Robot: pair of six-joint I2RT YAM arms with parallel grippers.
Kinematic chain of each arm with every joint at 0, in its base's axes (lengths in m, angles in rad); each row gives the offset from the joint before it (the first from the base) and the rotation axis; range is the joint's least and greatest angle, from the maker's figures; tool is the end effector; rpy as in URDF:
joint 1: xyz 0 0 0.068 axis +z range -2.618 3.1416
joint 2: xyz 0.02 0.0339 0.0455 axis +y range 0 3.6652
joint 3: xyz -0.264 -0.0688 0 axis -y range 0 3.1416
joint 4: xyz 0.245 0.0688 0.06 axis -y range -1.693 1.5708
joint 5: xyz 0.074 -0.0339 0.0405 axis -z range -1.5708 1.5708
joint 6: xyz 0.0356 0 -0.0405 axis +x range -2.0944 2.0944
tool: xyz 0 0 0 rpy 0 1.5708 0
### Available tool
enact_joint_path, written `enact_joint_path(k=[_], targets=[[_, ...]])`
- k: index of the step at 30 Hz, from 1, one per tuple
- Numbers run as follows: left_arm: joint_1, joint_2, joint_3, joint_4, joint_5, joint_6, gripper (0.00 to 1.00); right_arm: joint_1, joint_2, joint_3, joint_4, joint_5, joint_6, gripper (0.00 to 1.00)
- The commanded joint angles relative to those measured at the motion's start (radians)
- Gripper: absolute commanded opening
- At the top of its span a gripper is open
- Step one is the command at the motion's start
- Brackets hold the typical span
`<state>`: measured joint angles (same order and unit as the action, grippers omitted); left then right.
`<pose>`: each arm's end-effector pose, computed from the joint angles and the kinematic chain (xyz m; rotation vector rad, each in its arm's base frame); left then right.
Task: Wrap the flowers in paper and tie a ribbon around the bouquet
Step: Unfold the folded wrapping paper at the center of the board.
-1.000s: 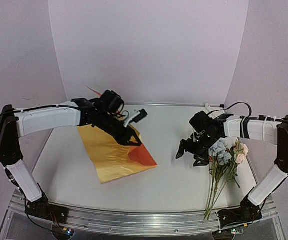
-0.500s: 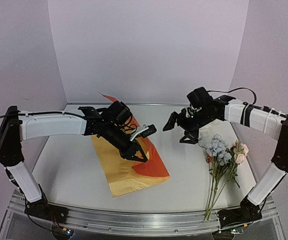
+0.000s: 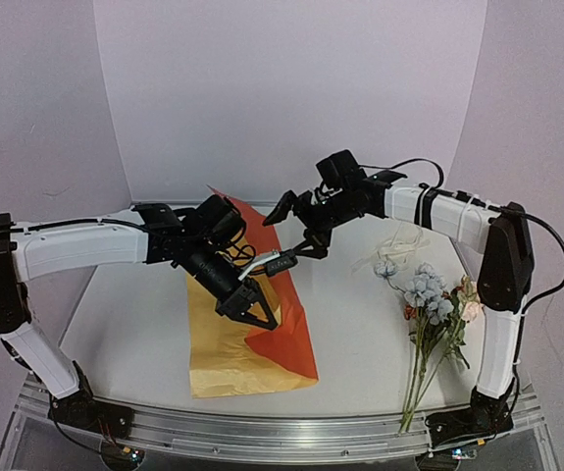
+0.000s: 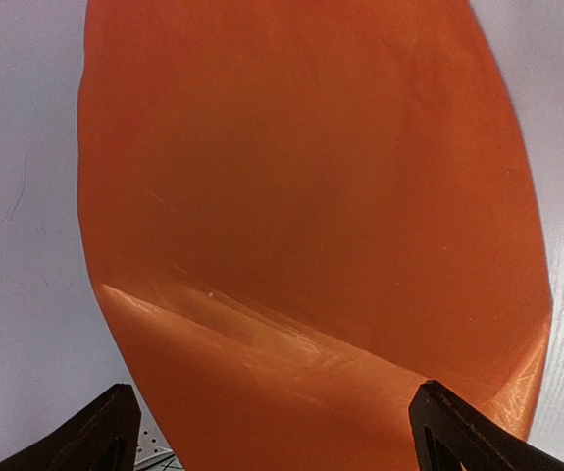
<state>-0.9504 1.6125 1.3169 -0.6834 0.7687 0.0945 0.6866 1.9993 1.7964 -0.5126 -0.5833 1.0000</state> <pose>0.1766 -0.2897 0.2806 1.5908 2.1139 -1.2984 0.3434 0.3068 0.2950 0.0549 2.6481 1.4172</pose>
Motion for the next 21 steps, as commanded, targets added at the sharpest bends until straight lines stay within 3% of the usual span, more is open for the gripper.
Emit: enact_joint_path(k=[1,8,16,21], targets=[[-0.005,-0.049,0.097,-0.163,0.085,0.094,0.0,0.008,0.019,0.095,0.058,-0.008,0.049,0.98],[-0.017,0.001,0.222,-0.355,0.117,0.16,0.0,0.009,0.014,0.169,0.025,-0.026,0.021,0.98],[-0.056,0.054,0.26,-0.383,0.108,0.156,0.0,0.015,-0.034,0.154,-0.05,-0.07,-0.069,0.98],[-0.066,0.087,0.288,-0.398,0.106,0.164,0.0,0.02,-0.112,0.047,-0.137,-0.035,-0.159,0.98]])
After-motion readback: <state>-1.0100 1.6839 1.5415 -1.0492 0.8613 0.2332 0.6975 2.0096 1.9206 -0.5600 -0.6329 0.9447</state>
